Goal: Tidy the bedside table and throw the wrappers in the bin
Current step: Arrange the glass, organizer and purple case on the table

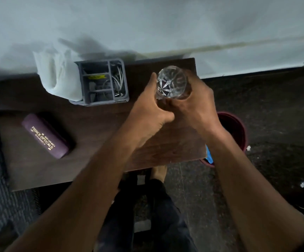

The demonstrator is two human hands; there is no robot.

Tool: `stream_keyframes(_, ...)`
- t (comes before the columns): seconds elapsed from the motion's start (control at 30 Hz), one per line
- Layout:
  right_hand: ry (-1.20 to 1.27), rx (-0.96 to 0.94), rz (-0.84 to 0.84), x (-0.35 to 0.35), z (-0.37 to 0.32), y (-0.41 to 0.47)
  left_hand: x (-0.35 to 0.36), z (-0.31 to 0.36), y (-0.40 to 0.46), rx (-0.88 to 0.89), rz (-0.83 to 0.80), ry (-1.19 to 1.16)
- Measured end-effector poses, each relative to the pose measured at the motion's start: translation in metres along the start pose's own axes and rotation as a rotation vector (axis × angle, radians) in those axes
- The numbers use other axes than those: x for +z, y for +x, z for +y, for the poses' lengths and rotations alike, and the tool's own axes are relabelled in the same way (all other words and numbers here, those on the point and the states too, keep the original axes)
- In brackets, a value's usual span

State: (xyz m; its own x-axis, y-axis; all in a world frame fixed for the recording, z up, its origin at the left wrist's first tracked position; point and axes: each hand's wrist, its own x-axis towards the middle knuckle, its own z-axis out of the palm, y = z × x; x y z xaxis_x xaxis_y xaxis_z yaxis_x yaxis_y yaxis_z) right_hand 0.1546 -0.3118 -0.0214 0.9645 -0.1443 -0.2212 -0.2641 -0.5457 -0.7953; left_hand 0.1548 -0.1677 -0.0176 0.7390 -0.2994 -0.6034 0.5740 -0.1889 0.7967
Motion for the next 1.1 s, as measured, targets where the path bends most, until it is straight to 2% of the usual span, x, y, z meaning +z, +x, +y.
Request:
stream_keyframes(0.27, -0.079, -0.04, -0.002, -0.004, -0.002, 0.026, -0.002, 0.01, 0.025, 0.057, 0.036, 0.011)
stream_keyframes(0.4, -0.083, 0.012, -0.035, -0.003, -0.001, 0.023, -0.001, 0.0, 0.017, 0.018, 0.128, 0.002)
stream_keyframes(0.5, 0.053, 0.288, -0.022, 0.005, 0.012, 0.012, -0.014, -0.023, -0.01, -0.036, 0.305, -0.045)
stream_keyframes(0.57, 0.244, 0.548, 0.029, 0.019, 0.016, -0.003, -0.03, -0.044, -0.034, -0.132, 0.467, -0.219)
stream_keyframes(0.63, 0.393, 0.7, 0.034, 0.039, 0.019, -0.021, -0.044, -0.06, -0.056, -0.212, 0.649, -0.346)
stream_keyframes(0.73, 0.433, 0.605, -0.125, 0.082, 0.005, -0.047, -0.076, -0.069, -0.077, -0.183, 0.942, -0.296)
stream_keyframes(0.83, 0.45, 0.447, -0.236, 0.115, -0.024, -0.051, -0.116, -0.062, -0.075, -0.085, 1.062, -0.163)
stream_keyframes(0.9, 0.475, 0.383, -0.271, 0.128, -0.039, -0.047, -0.137, -0.054, -0.069, -0.097, 1.068, -0.137)
stream_keyframes(0.93, 0.48, 0.363, -0.264, 0.131, -0.044, -0.044, -0.143, -0.05, -0.064, -0.118, 1.019, -0.152)
stream_keyframes(1.03, 0.444, 0.377, -0.162, 0.134, -0.053, -0.039, -0.146, -0.043, -0.053, -0.191, 0.713, -0.151)
stream_keyframes(1.1, 0.419, 0.398, -0.09, 0.133, -0.056, -0.037, -0.141, -0.036, -0.053, -0.201, 0.602, -0.127)
